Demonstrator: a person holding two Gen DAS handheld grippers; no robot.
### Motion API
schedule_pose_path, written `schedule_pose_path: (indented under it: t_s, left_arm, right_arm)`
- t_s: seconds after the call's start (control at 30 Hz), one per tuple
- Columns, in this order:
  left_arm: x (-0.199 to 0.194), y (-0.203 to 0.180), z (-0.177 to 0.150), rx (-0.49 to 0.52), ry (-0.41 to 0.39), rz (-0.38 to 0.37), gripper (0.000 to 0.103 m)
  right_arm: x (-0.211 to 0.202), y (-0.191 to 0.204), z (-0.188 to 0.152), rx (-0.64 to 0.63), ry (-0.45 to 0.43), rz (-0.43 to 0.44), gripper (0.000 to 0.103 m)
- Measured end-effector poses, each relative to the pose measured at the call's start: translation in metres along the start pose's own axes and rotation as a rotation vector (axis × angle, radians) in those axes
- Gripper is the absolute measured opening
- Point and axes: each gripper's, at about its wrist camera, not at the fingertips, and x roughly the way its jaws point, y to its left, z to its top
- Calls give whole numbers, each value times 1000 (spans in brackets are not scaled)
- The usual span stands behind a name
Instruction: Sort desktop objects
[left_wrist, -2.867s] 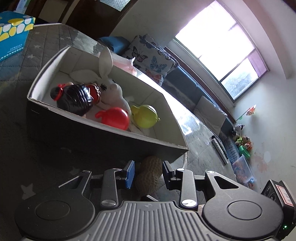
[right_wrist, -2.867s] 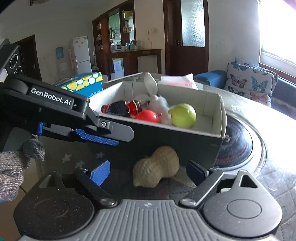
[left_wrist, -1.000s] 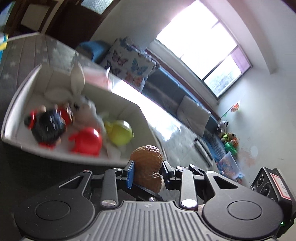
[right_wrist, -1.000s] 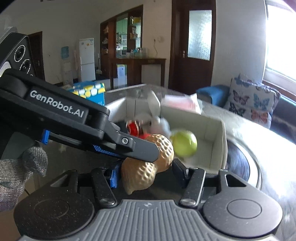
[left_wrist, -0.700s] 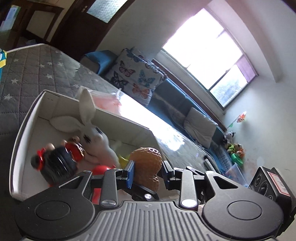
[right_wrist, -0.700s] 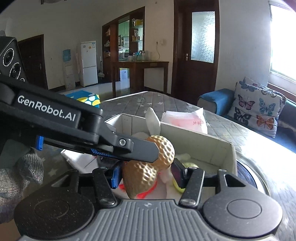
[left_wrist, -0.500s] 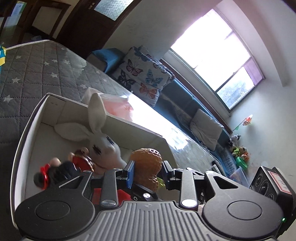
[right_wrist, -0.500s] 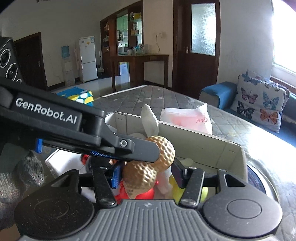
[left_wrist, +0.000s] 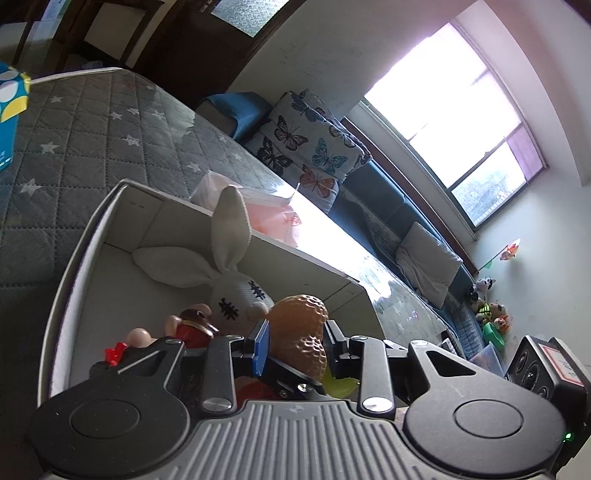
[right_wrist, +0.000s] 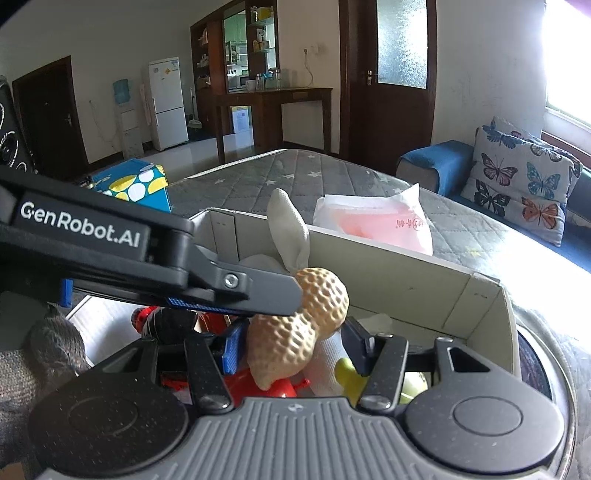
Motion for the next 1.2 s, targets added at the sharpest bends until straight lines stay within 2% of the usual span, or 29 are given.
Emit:
schedule_pose_path:
  t_s: [0.07, 0.17, 0.5, 0.9, 0.97, 1.13, 1.2]
  left_arm:
    - [-4, 1, -2, -1, -6, 11, 34]
    - [-11, -2, -5, 6, -12, 20, 34]
    - [-45, -17, -23, 68, -45, 53, 34]
    - [-74, -34, -67, 148, -83, 83, 34]
    - [-76, -38, -77, 163, -81, 86, 36]
    - [-75, -47, -99, 216, -64, 134, 36]
    - [-75, -51, -106, 236, -63, 155, 36]
  right_arm:
    - [-2, -1, -1, -3, -8, -6, 58]
    - [-9, 0, -1, 0, -23, -7, 66]
    - [-40, 9, -14, -27, -63, -16, 68]
    - [-100, 29, -56, -19, -103, -38, 85]
    - [-107, 34, -65, -25, -103, -45, 85]
    - [-123, 42, -84, -5, -98, -52, 86]
    - [-127, 44, -91, 2, -96, -65, 91]
